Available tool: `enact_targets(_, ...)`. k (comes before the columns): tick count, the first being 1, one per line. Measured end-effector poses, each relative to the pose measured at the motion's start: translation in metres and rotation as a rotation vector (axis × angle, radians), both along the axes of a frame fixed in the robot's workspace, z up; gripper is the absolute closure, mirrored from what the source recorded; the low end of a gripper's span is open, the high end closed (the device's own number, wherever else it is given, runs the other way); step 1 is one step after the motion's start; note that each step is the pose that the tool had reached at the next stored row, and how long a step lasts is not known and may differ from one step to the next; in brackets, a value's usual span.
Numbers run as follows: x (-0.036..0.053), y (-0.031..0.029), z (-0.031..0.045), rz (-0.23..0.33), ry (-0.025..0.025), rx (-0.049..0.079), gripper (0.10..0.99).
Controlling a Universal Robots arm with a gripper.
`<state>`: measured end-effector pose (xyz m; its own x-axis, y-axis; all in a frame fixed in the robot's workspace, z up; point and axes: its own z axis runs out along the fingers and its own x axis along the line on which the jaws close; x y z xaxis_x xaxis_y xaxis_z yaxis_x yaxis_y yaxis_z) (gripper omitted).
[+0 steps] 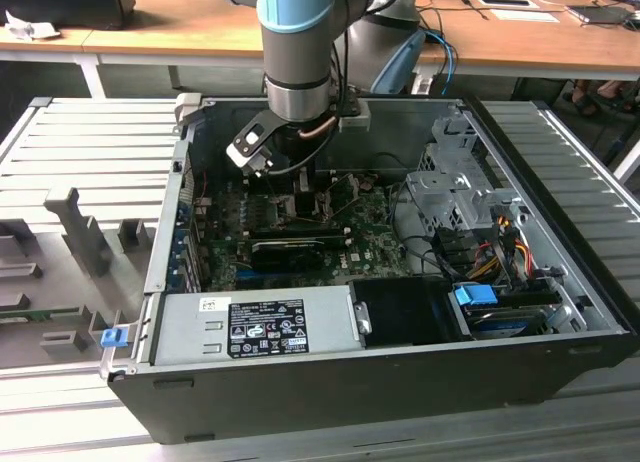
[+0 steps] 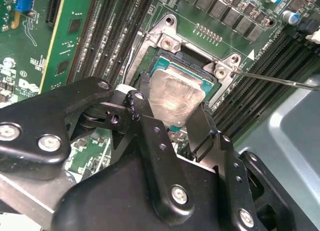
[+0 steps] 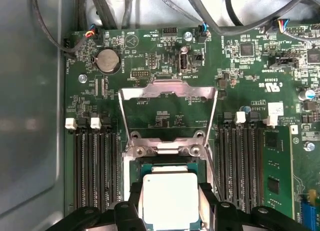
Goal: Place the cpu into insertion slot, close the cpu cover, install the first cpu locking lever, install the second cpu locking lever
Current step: 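Place the cpu into insertion slot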
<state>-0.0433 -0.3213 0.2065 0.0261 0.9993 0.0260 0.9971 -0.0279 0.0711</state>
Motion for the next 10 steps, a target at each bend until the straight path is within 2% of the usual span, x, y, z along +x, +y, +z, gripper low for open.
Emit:
enact_targets(4,0.0000,0.0000,-0.0050,0.000,0.0000,0.000,0.557)
enact_targets(10,0.0001,0.0000,-0.0061,0.000,-0.0003,0.000,0.545)
